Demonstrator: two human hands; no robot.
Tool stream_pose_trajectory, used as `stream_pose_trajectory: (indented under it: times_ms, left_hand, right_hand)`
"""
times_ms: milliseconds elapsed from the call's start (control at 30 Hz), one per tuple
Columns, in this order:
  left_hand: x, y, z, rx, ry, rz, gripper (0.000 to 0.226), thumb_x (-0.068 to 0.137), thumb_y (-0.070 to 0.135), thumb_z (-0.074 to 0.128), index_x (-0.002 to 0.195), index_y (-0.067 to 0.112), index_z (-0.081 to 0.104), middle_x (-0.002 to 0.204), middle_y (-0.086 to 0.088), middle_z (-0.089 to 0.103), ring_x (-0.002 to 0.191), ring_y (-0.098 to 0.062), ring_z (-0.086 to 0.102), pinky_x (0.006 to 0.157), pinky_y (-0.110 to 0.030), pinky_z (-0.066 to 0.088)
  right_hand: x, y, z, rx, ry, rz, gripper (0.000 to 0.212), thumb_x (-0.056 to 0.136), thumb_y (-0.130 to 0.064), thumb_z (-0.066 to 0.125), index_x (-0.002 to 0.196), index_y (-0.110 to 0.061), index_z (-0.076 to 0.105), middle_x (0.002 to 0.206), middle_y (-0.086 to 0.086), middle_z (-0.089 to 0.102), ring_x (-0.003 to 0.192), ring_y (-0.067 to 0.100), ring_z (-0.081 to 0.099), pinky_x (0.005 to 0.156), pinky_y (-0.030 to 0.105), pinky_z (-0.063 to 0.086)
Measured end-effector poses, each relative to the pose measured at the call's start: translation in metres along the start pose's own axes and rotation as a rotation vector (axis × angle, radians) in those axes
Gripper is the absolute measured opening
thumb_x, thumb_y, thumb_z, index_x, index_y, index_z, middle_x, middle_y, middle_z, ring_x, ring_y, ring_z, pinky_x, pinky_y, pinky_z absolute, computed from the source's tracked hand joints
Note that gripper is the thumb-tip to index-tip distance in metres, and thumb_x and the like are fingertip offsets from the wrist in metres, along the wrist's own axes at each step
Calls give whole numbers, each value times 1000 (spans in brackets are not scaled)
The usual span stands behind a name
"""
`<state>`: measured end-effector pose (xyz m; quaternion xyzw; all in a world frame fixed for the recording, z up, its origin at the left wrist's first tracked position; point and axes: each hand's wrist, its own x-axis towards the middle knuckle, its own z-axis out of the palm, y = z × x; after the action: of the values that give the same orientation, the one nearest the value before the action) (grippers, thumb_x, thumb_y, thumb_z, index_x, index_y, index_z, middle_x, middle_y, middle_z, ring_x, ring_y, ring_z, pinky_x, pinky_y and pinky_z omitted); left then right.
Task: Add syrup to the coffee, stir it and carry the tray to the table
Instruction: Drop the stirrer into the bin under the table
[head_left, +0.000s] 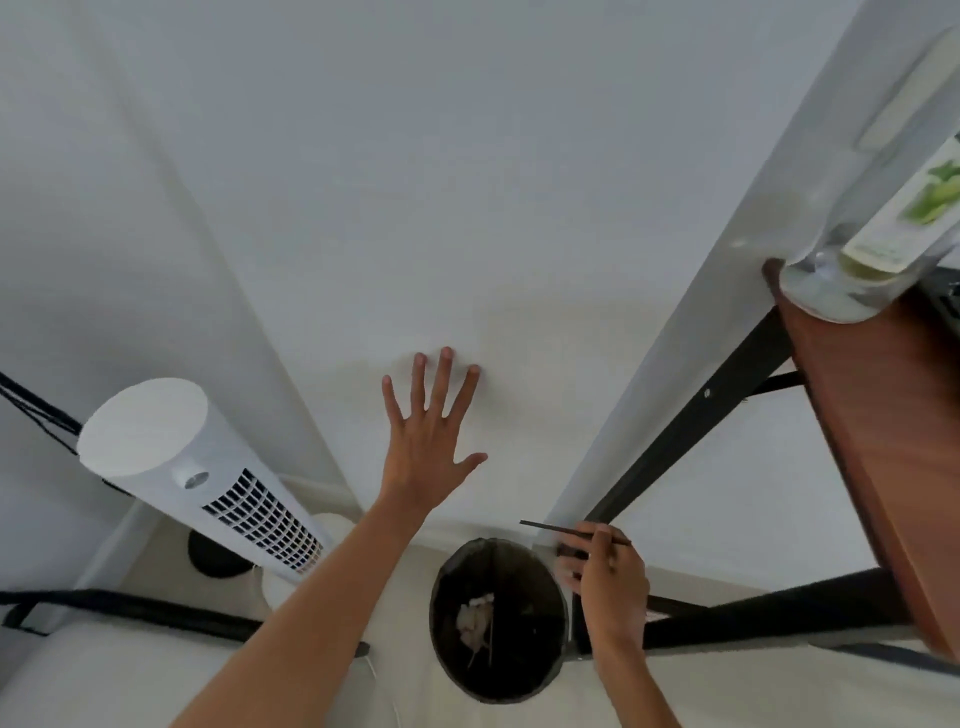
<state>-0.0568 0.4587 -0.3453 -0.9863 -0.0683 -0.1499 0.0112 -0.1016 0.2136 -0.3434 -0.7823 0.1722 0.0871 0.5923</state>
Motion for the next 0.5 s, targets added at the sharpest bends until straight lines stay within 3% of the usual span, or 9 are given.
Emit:
stream_pose_trajectory:
  times_ms: [100,167,300,433,500]
  left_hand:
    - [2,-8,54,18,98,1,142,64,75,76,161,27,-16,166,-14,-31,151,-48,-25,112,-82,16]
    - [13,-10,75,-5,179,16,149,59,75,80,159,29,-21,163,-14,-39,148,-51,-30,106,-87,12]
    - [28,-18,94,-54,274,68,154,52,79,78,157,32,-25,157,-11,-49,140,-60,4,95,-87,4]
    - [28,-27,110,-73,343,113,159,46,84,76,156,35,-28,156,-14,-49,135,-62,7,95,-88,2]
    - [31,-26,111,-80,343,107,162,43,87,75,154,35,-30,158,-22,-32,134,-62,8,94,-91,6]
  right_hand:
    - [27,53,21,-14,-30,58,29,110,-24,38,104,-13,65,100,8,75,83,26,75,64,35,62]
    - [42,83,32,-53,-45,72,28,109,-23,38,103,-15,64,99,5,75,83,26,75,62,34,62]
    - [63,142,44,-162,-31,40,25,109,-25,41,103,-19,64,94,-1,73,79,17,74,51,21,59]
    - [83,200,51,-296,-46,55,25,108,-24,45,108,-17,69,94,1,73,76,13,72,51,19,58]
    - [92,223,52,-366,-43,58,28,107,-23,48,111,-13,73,92,3,73,75,15,72,57,28,62]
